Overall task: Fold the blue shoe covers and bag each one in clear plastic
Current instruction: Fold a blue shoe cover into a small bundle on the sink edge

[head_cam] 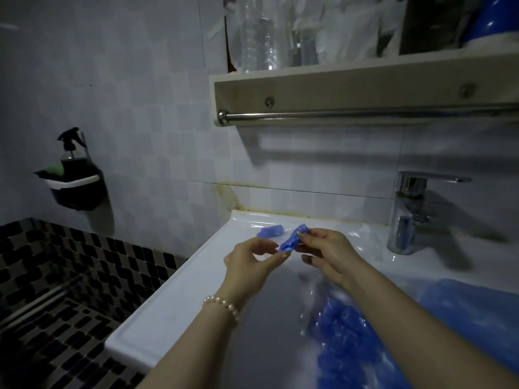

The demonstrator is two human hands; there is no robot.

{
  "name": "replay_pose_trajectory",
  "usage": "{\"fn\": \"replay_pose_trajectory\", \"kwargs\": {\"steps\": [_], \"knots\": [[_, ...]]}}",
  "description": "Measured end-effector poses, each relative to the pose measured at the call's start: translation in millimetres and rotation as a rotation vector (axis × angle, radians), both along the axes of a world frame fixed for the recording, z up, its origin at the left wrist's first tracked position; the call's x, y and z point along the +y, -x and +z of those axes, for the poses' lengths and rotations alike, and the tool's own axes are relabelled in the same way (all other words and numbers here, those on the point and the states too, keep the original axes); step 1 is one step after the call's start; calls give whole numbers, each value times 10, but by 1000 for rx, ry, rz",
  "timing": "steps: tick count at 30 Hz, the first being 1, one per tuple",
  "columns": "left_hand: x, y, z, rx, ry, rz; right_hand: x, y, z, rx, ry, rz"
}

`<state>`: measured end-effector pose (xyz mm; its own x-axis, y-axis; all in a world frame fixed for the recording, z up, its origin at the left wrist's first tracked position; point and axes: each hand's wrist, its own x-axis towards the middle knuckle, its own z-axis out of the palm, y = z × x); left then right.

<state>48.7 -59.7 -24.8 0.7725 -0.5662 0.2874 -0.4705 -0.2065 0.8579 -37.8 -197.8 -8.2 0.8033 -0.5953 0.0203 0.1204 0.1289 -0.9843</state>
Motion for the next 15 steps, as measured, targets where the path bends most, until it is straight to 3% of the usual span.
{"fn": "replay_pose_trajectory", "kwargs": {"steps": [2, 5, 10, 15], "knots": [[26, -38, -47, -229, -151, 108, -121, 21, -8, 43, -1, -19], [23, -29, -78, -445, -309, 68, -332, 113, -92, 226, 12, 110], [-29, -41, -205, -612, -588, -77, -421, 262, -236, 565, 214, 300], [-25, -8, -235, -667, -570, -40, -322, 153, -280, 526, 244, 251]]}}
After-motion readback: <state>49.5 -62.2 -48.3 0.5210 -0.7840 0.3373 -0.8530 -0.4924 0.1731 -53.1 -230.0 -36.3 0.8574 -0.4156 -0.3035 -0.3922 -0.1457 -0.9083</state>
